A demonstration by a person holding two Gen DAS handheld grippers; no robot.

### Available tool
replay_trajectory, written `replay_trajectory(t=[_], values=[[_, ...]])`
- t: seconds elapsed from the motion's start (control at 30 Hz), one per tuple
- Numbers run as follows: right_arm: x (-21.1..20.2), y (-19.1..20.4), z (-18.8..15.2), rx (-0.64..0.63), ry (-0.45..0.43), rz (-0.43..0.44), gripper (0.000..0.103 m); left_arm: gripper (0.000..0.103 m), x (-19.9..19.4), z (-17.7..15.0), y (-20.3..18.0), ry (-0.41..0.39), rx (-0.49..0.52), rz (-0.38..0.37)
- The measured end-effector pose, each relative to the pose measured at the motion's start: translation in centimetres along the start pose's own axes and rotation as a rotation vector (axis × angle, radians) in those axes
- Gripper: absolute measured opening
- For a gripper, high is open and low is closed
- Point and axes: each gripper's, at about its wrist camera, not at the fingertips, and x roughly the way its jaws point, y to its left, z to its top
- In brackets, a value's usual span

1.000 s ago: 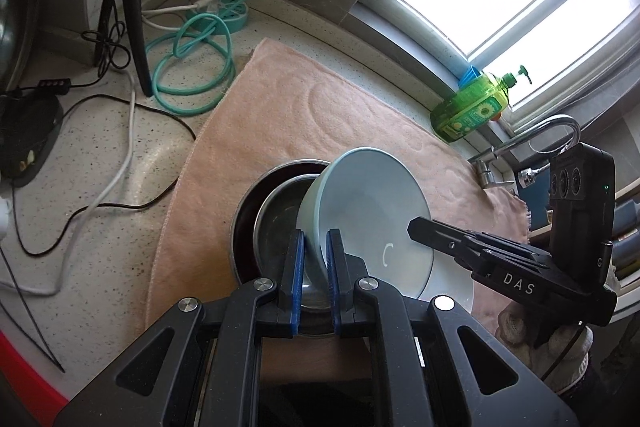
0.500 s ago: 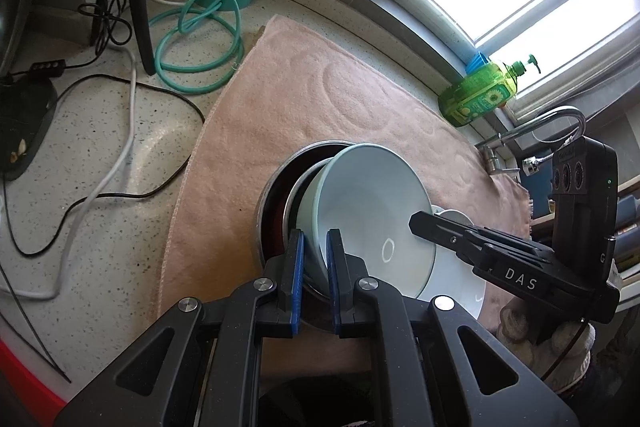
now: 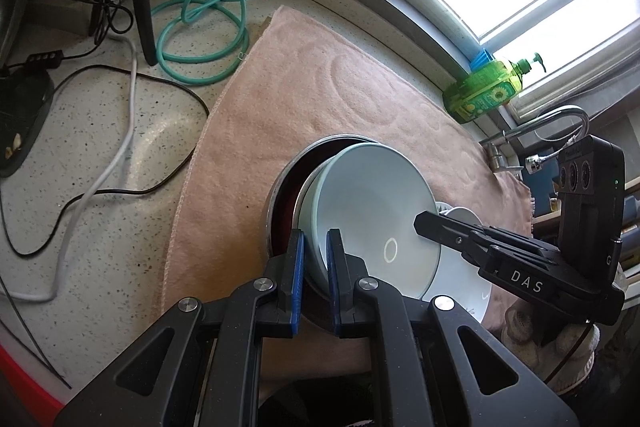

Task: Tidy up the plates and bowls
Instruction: 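Lower the pale blue bowl into the red-bottomed bowl and open both tools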

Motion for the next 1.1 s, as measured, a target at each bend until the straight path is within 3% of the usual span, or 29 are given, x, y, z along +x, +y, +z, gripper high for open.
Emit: replay_trajectory(t=[0.63, 1.1], values=[[0.0, 0.2, 0.1, -0.007, -0.008, -0.01, 0.011, 0.009, 0.0, 0.0, -0.1, 0.003, 0.012, 0.005], [-2.4, 0.3, 0.1, -0.009, -0.089, 0.012, 0.017, 0.01, -2.1, 0.2, 0.2, -0.06, 0.023, 0.021]])
